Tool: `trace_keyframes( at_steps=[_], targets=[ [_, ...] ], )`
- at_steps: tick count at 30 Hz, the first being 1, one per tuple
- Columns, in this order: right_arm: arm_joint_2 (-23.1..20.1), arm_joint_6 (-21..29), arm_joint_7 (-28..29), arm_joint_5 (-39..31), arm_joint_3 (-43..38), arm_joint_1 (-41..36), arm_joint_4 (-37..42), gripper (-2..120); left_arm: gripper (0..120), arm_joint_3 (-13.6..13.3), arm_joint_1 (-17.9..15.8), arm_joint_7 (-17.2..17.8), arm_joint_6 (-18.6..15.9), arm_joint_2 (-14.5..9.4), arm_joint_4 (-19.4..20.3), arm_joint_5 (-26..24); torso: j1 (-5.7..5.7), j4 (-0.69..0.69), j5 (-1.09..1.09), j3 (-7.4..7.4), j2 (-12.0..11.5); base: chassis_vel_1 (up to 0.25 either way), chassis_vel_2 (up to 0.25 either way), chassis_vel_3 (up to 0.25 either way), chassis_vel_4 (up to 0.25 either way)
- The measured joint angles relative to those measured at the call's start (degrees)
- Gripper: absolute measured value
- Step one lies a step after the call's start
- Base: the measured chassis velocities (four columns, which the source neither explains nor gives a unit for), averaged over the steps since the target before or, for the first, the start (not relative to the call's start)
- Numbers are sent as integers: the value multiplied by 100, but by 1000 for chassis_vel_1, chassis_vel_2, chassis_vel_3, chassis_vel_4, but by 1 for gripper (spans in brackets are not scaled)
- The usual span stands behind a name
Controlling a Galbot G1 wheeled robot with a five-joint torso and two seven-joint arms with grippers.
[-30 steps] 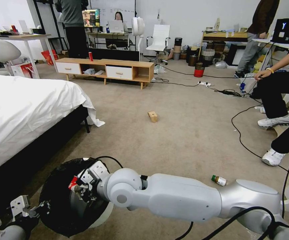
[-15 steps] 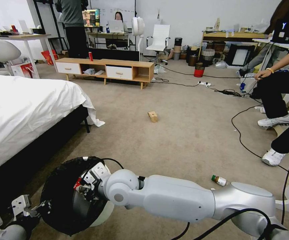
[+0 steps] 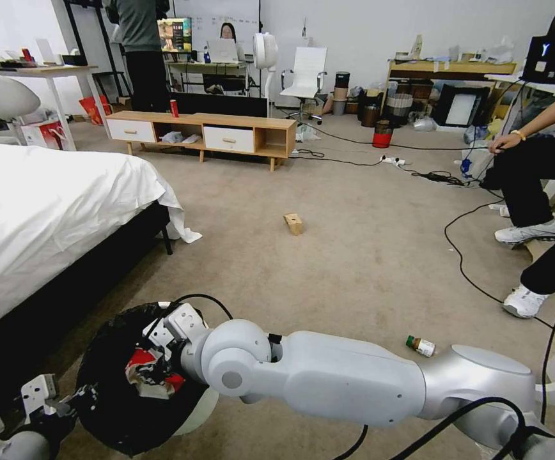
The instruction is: Pick up the trash bin and place the garbage on the floor into it.
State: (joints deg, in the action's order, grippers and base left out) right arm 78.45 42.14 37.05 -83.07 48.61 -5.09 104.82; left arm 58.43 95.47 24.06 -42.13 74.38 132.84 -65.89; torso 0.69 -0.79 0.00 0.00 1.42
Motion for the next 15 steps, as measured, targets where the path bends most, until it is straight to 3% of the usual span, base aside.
trace_keyframes(
  at_steps=[8, 15],
  targets=[
    [-32, 0, 115, -67, -9, 29, 143, 98, 2, 18, -1, 0, 0, -1, -15, -6, 0, 0, 0, 0, 0, 0, 0, 0, 0],
    [-73, 0, 177, -118, -156, 73, 319, 100, 2, 19, -20, 1, 0, -3, -72, -7, 0, 0, 0, 0, 0, 0, 0, 0, 0]
  ],
)
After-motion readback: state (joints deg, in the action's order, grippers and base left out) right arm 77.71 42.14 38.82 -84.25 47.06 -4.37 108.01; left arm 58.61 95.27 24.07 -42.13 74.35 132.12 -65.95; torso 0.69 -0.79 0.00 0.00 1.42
